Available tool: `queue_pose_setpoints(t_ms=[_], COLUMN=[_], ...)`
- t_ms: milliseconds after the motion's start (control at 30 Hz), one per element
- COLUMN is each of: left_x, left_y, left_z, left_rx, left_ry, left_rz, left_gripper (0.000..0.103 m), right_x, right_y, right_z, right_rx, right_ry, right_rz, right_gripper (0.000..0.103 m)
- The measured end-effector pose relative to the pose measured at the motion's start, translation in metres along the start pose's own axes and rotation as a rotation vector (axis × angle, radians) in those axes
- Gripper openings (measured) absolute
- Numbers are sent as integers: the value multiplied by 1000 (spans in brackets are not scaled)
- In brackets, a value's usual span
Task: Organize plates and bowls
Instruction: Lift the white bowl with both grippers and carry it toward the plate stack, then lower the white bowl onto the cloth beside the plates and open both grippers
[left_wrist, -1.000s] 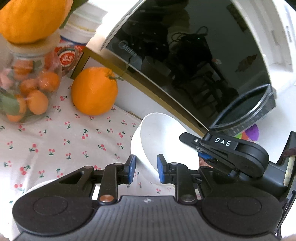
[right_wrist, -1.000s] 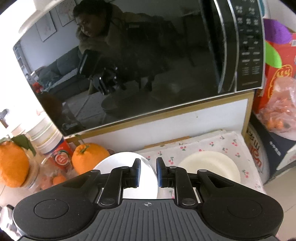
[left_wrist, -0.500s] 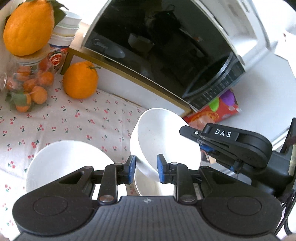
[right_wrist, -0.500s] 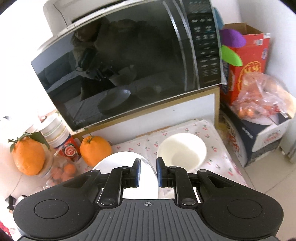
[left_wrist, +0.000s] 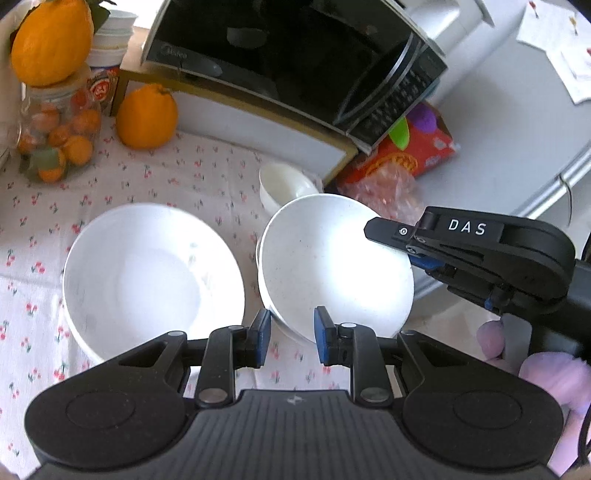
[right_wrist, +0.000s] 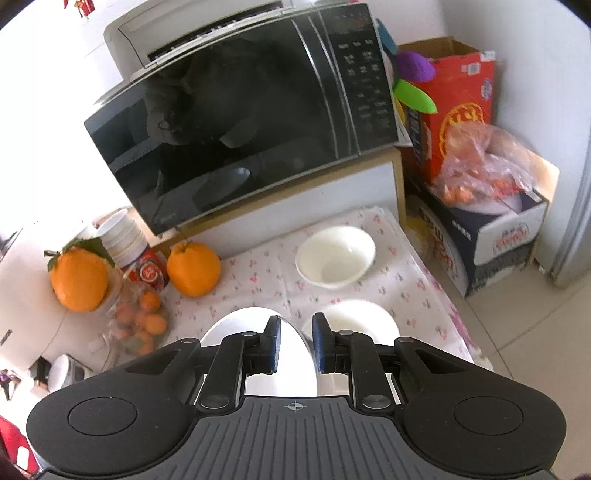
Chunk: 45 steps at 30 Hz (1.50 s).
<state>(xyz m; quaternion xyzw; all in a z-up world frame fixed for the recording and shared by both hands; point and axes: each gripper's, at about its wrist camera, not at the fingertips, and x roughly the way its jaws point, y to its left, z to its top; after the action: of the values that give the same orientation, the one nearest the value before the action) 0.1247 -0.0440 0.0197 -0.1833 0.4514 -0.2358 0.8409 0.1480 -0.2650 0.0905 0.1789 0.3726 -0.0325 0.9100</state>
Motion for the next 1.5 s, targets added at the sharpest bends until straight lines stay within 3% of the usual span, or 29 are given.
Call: queue_pose_setpoints(t_ms=[700,1500], left_x=[18,53], left_y=[-6,-5], left_z=[-55,-76], left_rx=[97,134], left_ry=[140,248], left_rz=[-43,-5], left_gripper=[22,25], right_x=[-18,27], right_y=[-47,-79], right_z=[-60,-82], right_rx=[64,78], right_ry=[100,300], right_rz=[-59,-98], right_gripper=[21,21])
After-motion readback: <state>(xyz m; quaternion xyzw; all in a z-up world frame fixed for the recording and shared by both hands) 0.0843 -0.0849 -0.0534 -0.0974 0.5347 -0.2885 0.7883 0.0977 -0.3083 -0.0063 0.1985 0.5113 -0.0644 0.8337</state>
